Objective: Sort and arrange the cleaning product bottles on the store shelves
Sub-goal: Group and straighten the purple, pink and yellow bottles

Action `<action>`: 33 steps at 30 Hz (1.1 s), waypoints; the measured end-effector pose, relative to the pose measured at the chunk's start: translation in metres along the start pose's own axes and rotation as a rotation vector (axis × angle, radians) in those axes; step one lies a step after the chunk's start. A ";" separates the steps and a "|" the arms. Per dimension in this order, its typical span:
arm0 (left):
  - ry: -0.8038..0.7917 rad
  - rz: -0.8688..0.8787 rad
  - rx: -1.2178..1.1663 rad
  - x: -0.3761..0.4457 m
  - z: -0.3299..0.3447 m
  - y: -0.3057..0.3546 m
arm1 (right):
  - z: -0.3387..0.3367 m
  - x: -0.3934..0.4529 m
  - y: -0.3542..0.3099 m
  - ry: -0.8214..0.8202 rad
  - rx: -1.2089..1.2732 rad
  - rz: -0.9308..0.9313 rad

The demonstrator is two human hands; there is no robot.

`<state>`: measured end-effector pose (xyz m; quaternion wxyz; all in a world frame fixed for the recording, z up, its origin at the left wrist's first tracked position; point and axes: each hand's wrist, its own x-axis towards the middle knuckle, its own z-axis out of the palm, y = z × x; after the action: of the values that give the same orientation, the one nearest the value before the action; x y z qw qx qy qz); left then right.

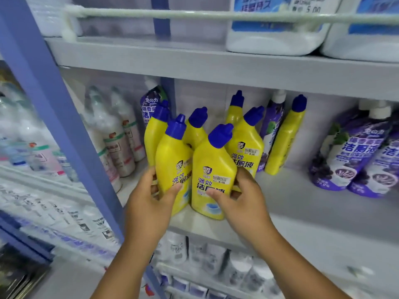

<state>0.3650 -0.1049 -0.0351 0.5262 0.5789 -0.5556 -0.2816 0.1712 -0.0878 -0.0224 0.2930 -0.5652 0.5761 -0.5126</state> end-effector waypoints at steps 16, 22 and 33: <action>-0.195 0.013 -0.093 -0.010 0.107 0.032 | -0.119 0.053 0.067 0.327 -0.225 0.081; -0.227 0.030 -0.104 -0.004 0.093 0.034 | -0.114 0.054 0.063 0.442 -0.211 0.086; 0.138 -0.024 -0.066 0.059 0.001 -0.002 | -0.026 0.047 -0.109 0.028 -0.331 -0.486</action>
<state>0.3782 -0.1605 -0.0222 0.5786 0.5859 -0.5017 -0.2652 0.1764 -0.1080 0.0980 0.0572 -0.7196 0.5036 -0.4747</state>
